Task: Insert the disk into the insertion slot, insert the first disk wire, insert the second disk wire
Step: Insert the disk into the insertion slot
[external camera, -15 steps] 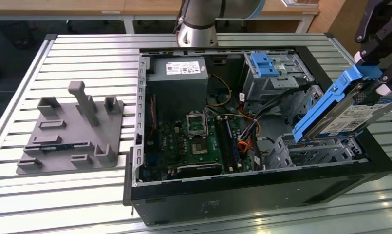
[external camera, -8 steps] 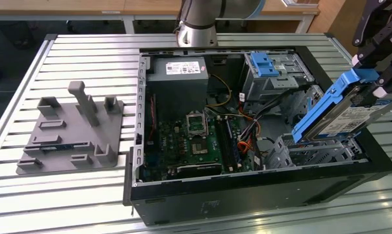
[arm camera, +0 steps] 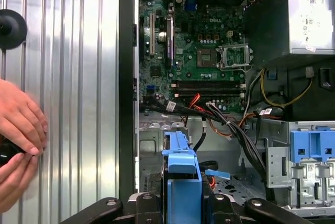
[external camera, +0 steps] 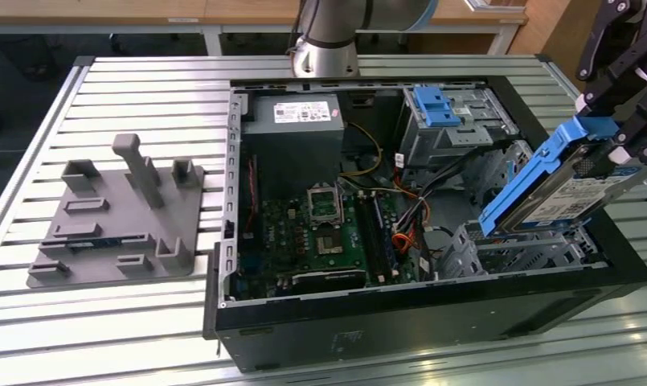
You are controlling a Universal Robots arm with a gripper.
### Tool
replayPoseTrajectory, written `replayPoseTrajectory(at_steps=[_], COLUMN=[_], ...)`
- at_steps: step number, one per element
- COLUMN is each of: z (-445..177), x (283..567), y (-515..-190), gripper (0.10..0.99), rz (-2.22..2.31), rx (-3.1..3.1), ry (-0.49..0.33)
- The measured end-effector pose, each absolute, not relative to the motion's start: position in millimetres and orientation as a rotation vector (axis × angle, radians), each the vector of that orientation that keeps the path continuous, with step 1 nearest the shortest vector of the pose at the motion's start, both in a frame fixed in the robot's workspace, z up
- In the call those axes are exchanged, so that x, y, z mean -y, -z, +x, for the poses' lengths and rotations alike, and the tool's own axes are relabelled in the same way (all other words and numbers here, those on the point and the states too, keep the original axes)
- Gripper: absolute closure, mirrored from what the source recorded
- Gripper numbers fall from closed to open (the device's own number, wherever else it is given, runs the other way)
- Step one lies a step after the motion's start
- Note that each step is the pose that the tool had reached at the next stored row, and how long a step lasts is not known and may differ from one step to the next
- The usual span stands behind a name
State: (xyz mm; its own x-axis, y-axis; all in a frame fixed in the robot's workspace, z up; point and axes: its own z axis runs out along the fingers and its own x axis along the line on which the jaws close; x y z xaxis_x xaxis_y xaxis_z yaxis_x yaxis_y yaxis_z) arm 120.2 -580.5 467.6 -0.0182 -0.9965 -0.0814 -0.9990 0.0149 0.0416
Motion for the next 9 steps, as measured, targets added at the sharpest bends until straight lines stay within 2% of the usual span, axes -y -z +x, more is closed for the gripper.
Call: replayPoseTrajectory(at_steps=[9], z=[120.2], x=[577.4], y=[-463.8], gripper=[0.722], rz=[-2.177], rx=[-2.212], ry=[-0.144])
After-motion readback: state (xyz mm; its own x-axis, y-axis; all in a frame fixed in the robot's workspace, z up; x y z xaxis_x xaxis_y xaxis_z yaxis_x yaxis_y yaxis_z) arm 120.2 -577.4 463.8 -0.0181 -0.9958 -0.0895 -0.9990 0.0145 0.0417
